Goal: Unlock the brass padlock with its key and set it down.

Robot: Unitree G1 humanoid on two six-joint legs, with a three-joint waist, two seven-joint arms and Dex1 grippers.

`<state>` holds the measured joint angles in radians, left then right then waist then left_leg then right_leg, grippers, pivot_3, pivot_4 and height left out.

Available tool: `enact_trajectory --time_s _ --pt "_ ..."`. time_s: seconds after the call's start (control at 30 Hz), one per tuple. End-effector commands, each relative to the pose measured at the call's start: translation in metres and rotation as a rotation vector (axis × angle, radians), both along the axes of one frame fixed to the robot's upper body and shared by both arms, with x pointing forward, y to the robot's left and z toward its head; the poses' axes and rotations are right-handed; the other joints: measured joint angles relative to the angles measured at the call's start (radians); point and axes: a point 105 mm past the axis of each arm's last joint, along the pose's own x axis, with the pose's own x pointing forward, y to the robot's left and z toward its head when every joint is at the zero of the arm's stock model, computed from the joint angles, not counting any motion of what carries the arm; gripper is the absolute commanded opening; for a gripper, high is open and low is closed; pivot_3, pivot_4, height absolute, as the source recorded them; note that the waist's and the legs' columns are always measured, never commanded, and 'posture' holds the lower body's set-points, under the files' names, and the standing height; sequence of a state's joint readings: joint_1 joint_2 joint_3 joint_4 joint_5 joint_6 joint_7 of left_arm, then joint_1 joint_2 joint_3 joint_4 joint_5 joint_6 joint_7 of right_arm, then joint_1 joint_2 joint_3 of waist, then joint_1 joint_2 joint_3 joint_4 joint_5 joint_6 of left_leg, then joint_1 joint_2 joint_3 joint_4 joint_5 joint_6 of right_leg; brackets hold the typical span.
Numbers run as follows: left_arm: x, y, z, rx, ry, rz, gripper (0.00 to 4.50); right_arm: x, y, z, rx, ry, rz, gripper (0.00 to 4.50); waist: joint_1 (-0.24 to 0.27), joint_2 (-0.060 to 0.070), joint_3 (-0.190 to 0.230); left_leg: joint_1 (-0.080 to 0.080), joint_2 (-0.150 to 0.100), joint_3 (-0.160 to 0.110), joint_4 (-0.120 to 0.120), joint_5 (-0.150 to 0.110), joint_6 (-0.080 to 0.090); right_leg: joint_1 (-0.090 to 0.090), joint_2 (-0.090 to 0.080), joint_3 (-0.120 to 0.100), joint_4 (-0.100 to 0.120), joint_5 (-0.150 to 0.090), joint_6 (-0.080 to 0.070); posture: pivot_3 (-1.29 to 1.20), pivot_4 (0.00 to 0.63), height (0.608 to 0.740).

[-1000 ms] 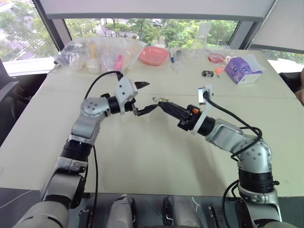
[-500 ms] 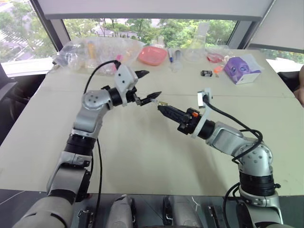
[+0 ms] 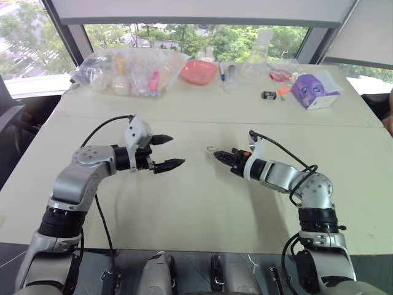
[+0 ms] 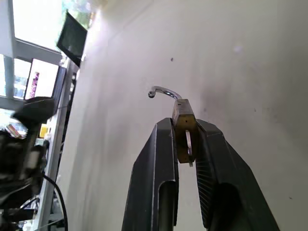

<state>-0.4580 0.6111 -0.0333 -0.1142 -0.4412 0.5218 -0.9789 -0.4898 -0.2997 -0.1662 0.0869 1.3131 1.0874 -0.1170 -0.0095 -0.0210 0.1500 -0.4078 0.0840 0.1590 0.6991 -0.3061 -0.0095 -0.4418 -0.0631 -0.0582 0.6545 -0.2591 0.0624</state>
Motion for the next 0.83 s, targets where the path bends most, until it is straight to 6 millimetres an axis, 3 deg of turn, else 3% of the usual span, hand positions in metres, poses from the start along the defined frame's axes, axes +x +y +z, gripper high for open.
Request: enact_trajectory --time_s 0.03,0.23,0.4,0.53,0.67,0.83 --pt "-0.007 0.001 0.009 -0.002 -0.034 0.017 4.50 0.006 -0.001 -0.003 -0.121 0.012 0.014 1.40 -0.006 0.000 0.000 0.000 0.000 0.000 0.000 0.000 0.000 0.000 0.000 0.000 0.000 0.000 0.000 0.00 0.150 0.740" --pt "-0.004 0.006 0.002 0.036 -0.056 0.071 4.50 -0.003 -0.011 -0.009 -0.252 0.015 0.062 4.33 -0.002 0.001 -0.001 0.001 0.000 -0.001 -0.001 0.000 0.000 0.000 0.000 0.001 0.000 0.000 0.000 0.00 0.150 0.740" --pt "-0.006 0.006 0.004 0.026 -0.057 0.073 4.50 -0.015 -0.036 0.001 -0.332 -0.041 0.061 4.43 0.013 0.001 -0.001 0.000 -0.001 -0.001 0.000 -0.001 0.001 0.001 -0.001 0.000 -0.001 0.000 0.000 0.00 0.150 0.740" --pt "-0.012 0.006 0.005 -0.026 -0.022 0.073 4.50 -0.056 -0.072 0.015 -0.513 -0.158 0.164 4.43 0.027 0.002 0.000 -0.001 -0.001 -0.001 -0.001 -0.002 0.003 0.000 -0.002 0.000 -0.004 0.000 0.000 0.00 0.150 0.740" --pt "-0.016 0.008 0.000 -0.031 0.007 0.075 4.50 -0.082 -0.082 0.008 -0.598 -0.182 0.258 4.43 0.007 0.002 -0.001 0.000 -0.001 -0.001 -0.001 -0.005 0.009 0.001 -0.001 0.001 -0.006 0.001 0.001 0.00 0.150 0.740" --pt "-0.019 0.008 -0.003 -0.047 0.032 0.082 4.50 -0.080 -0.085 0.015 -0.595 -0.288 0.230 4.43 -0.007 0.002 -0.001 0.002 0.000 -0.002 -0.001 -0.005 0.009 0.002 0.001 0.001 -0.003 0.001 0.001 0.00 0.150 0.740"
